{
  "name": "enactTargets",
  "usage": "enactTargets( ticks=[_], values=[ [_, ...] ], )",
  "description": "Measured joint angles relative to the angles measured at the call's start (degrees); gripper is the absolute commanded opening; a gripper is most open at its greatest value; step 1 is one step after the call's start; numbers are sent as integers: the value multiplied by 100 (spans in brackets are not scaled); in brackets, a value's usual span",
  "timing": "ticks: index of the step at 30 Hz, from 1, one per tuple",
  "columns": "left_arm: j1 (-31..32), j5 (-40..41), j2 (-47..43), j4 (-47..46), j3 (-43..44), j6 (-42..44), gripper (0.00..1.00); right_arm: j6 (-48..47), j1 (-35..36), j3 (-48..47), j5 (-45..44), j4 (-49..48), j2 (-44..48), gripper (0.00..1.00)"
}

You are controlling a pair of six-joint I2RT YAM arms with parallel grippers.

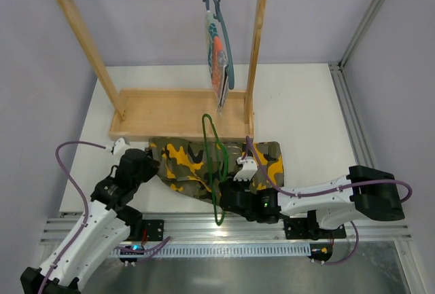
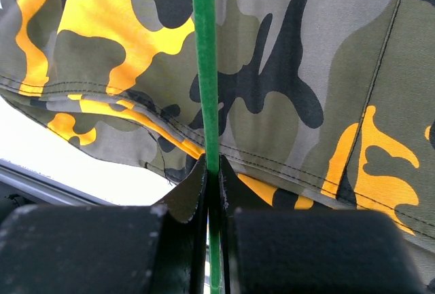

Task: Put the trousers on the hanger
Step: Place trousers on hanger

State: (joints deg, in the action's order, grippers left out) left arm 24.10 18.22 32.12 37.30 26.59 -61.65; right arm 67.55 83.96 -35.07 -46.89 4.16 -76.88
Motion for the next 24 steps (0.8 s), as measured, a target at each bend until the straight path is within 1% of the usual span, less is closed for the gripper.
enactTargets(
  ticks=[2, 5, 11, 13, 19, 24],
  values=[
    [262, -24, -136, -184, 0, 339, 0, 4, -15, 0, 20, -4, 0, 4],
    [514, 31, -393, -199, -4, 643, 0, 31, -37, 0, 52, 0, -4, 4],
    [612, 111, -1276, -188, 11, 1137, 0, 232, -57, -42, 63, 94, -79, 4],
    [616, 59, -1220, -199, 28, 1294, 0, 302, -57, -59, 70, 155, -79, 4],
    [632, -271, -544, -398, 39, 1773, 0, 442, -57, -192, 66, 490, -74, 4],
    [680, -431, -540, -479, 83, 2098, 0, 450, -92, -192, 72, 629, 24, 4]
  ],
)
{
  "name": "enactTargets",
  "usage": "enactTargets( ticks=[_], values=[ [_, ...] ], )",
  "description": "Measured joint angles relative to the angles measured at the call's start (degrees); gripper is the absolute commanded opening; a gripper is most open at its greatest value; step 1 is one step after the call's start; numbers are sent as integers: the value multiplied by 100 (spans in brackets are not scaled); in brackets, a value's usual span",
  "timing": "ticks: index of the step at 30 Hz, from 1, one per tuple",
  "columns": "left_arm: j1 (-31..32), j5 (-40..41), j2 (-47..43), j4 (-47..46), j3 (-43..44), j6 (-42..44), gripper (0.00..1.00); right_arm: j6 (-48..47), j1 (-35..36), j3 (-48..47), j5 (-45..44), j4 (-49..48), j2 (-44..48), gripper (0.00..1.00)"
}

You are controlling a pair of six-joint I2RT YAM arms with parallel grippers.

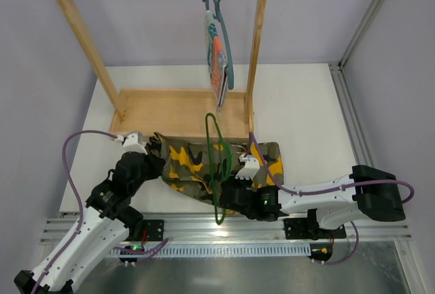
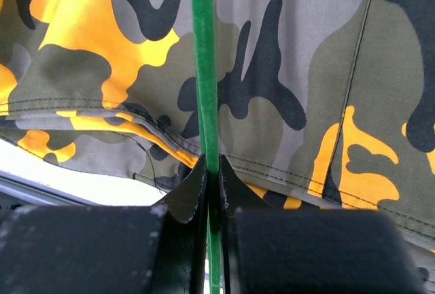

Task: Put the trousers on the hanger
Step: Place trousers on hanger

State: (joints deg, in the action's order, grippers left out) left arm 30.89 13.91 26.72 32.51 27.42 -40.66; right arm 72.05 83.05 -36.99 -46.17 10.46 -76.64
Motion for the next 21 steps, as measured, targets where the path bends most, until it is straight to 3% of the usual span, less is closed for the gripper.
enactTargets(
  ticks=[21],
  values=[
    [302, -1139, 247, -754, 267, 988, 0, -321, -378, 9, 341, -55, 417, 4]
  ],
)
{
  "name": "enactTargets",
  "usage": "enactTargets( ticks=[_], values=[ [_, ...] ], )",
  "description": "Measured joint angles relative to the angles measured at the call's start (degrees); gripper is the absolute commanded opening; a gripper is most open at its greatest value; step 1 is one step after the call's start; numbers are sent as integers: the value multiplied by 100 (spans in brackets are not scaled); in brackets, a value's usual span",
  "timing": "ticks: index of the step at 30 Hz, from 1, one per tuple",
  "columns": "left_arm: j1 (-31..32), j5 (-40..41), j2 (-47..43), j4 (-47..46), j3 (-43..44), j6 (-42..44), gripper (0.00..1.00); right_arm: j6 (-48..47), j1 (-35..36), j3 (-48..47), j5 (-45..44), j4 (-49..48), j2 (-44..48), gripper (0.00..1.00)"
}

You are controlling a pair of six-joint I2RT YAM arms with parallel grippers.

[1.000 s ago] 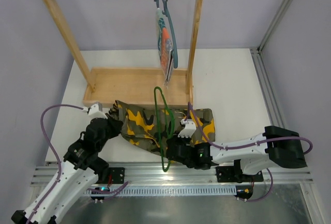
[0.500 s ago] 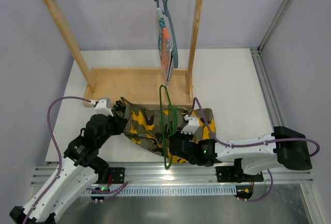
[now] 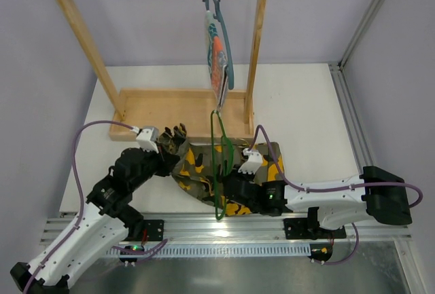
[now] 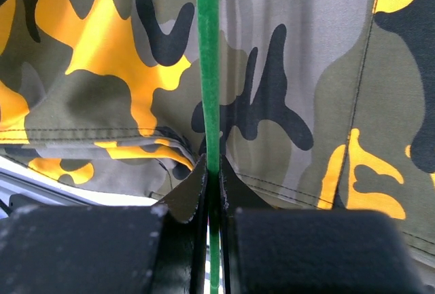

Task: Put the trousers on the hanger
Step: Place trousers on hanger

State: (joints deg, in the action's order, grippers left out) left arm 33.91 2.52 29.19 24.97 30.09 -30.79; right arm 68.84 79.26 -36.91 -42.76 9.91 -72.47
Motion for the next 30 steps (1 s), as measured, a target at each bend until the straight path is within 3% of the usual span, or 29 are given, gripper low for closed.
enactTargets(
  ticks=[11, 20, 30],
  values=[
    [804, -1036, 992, -1174, -98, -2, 0, 118, 0, 249, 96, -275, -68, 4],
    [1884, -905, 2232, -1947, -149, -22, 0, 203, -15, 374, 94, -339, -13, 4],
    [2273, -831, 3226, -2811, -164, -302, 7, 302, -15, 586, 50, -181, 315, 4]
  ],
)
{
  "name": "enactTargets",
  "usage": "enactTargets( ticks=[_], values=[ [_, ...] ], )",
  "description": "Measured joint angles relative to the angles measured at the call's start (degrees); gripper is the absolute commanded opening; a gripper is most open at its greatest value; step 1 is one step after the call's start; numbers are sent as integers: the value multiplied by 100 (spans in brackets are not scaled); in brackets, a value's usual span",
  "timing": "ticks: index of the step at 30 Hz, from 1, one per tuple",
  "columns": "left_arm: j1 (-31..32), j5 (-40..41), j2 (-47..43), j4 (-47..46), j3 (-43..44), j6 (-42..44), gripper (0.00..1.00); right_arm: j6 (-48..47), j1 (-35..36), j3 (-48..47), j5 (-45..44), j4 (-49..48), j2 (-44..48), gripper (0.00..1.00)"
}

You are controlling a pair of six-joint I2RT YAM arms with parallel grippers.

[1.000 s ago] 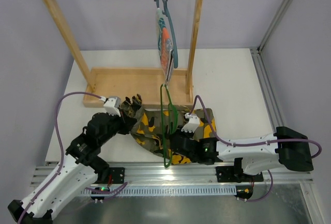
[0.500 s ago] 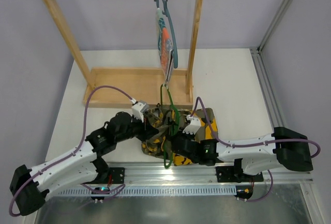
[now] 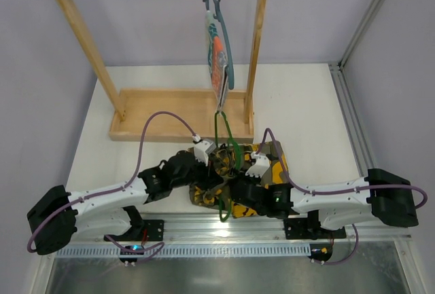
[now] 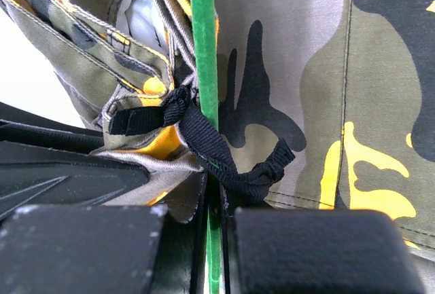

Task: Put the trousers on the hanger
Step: Place trousers on hanger

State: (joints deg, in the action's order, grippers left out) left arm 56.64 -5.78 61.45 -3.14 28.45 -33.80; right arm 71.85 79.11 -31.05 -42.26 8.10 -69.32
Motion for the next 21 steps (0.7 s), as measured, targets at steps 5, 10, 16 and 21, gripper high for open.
enactTargets(
  ticks=[5, 10, 16, 21],
  values=[
    [50, -44, 28, -380, -149, -166, 13, 24, 0, 13, -42, 96, 46, 4],
    [50, -260, 208, -501, -138, -201, 21, 28, 0, 26, -44, 133, 85, 4],
    [52, -614, 621, -684, -26, -254, 39, 28, 0, 144, -44, 232, 264, 4],
    [107, -568, 337, -581, 13, -391, 63, 31, 0, 153, -57, 219, 372, 4]
  ],
)
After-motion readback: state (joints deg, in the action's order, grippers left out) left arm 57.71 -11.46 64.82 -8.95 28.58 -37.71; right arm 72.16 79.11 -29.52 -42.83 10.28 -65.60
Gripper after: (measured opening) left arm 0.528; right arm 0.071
